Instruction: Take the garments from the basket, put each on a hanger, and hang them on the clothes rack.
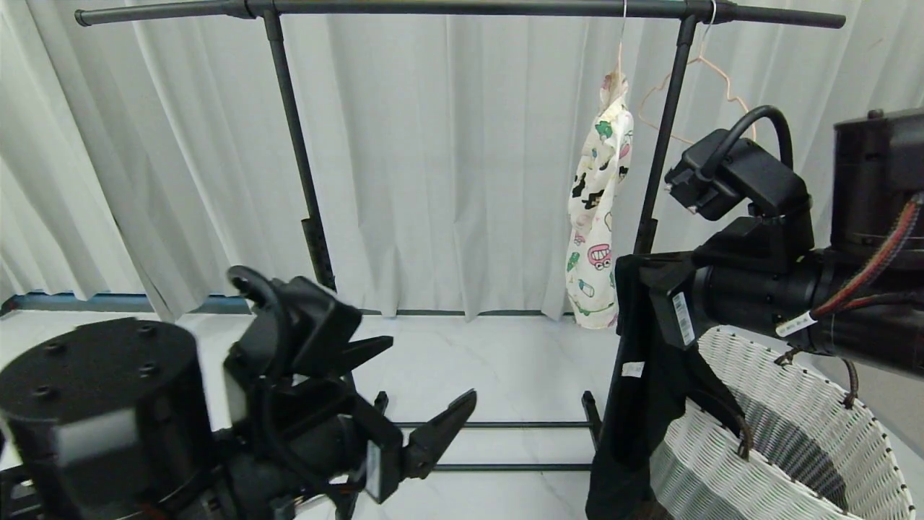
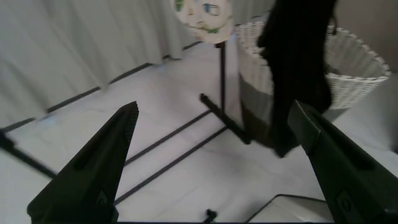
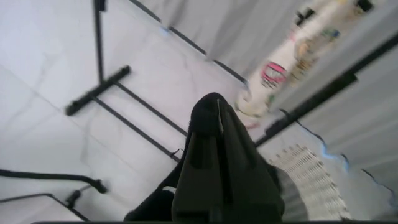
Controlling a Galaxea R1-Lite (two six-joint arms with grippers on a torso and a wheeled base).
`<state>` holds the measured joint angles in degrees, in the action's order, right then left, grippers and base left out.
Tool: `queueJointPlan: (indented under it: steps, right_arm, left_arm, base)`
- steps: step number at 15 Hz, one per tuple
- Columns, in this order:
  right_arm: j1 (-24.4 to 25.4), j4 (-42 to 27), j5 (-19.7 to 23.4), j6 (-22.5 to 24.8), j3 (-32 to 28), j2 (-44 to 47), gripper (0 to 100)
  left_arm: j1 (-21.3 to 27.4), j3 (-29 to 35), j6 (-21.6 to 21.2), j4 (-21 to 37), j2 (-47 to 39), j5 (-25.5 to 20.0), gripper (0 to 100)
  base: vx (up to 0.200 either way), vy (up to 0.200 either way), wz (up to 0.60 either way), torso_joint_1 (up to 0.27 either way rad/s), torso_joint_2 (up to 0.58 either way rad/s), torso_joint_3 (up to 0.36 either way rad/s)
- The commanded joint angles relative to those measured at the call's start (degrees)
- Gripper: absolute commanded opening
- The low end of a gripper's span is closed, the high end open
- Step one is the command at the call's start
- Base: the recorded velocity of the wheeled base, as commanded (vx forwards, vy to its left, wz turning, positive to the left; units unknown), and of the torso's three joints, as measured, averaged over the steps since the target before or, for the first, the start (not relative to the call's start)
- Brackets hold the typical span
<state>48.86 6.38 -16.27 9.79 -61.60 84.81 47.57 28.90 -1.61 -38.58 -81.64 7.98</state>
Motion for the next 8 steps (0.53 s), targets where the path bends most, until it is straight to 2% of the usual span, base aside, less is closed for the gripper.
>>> queueJointPlan:
  steps: [1,3,6,8]
  right_arm:
    - [1.68,0.22,0.01,-0.74,-2.12,2.38,0]
    - [2.2,0.3,0.01,-1.35,-2.56,2.9,0]
    - [2.73,0.3,0.01,-2.67,-2.47,2.99,0]
    - [3.26,0.22,0.01,-2.93,-2.47,2.9,0]
  left_arm:
    - [2.79,8.71,3.54,0.0,-13.37,0.01,100]
    - [4.38,13.99,6.09,0.0,-19.35,-0.07,100]
    - [4.73,20.58,6.79,0.0,-28.31,-2.36,100]
    - [3.5,20.75,6.79,0.0,-32.62,-3.68,100]
  base:
    - [0.0,0.0,0.0,0.0,0.0,0.0]
    - [0.0,0.0,0.0,0.0,0.0,0.0]
    - [0.0,0.0,0.0,0.0,0.0,0.0]
    - [0.0,0.0,0.0,0.0,0.0,0.0]
